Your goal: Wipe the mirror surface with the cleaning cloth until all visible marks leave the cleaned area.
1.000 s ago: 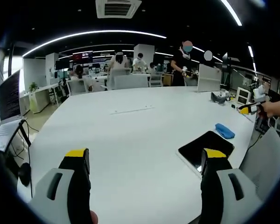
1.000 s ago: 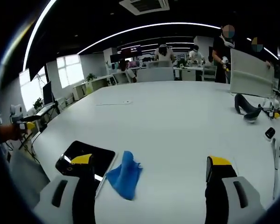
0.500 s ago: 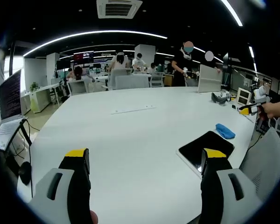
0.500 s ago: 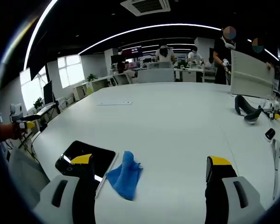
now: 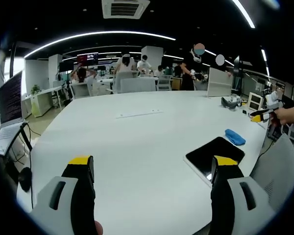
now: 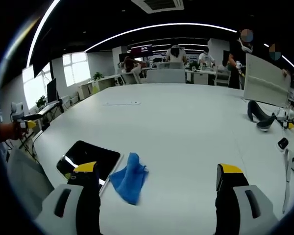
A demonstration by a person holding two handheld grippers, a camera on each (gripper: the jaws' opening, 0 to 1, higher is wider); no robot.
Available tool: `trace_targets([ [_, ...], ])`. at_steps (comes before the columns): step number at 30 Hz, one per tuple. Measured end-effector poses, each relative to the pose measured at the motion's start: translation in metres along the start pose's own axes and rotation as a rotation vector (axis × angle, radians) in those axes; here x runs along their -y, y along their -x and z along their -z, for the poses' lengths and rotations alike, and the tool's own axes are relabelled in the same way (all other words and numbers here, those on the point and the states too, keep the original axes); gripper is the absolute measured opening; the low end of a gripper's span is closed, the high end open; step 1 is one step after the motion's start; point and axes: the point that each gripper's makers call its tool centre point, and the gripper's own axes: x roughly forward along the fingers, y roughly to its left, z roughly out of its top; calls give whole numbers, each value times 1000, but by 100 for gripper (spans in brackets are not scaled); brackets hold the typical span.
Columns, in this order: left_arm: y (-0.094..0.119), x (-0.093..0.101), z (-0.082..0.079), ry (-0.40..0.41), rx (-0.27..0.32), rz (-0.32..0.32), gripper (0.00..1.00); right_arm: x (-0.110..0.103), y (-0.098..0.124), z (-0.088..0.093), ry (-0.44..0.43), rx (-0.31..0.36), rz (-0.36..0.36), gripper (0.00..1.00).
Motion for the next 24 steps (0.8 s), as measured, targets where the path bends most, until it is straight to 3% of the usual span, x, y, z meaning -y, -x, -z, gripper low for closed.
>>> trace_targets([
  [13, -2, 4, -3, -20, -21, 11, 99, -7, -3, 27, -30, -61, -27, 98],
  [24, -1, 9, 0, -31, -36, 19, 99, -13, -3, 37, -33, -87, -40, 98],
])
